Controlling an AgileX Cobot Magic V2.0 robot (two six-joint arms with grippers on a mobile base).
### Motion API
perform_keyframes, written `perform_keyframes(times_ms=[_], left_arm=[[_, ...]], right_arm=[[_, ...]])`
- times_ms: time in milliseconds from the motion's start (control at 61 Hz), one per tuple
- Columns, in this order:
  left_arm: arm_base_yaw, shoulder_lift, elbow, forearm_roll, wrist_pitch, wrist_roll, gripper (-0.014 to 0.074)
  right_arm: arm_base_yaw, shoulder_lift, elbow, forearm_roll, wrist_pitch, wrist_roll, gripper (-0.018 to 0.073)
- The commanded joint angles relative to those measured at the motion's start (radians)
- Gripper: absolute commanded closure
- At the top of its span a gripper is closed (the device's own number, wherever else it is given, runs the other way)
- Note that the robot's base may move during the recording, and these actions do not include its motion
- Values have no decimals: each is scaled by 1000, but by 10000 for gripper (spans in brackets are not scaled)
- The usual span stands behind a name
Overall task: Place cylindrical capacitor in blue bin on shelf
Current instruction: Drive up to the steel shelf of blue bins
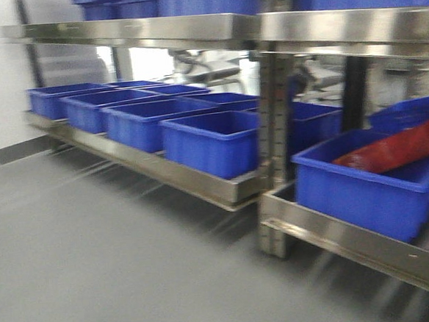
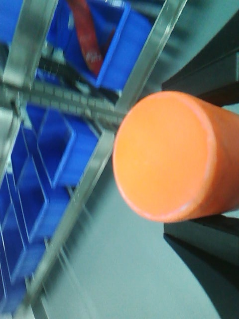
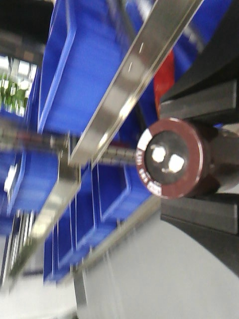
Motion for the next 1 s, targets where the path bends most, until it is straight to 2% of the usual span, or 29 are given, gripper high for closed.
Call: perform_keyframes(times_ms=[0,984], left_arm=[[-7,-5,-7,-1,-20,-2,707],[-7,-5,-7,12,-20,-2,707]], right_arm=[[3,0,-8,-7,-25,-7,603],[3,0,-8,-7,-25,-7,603]])
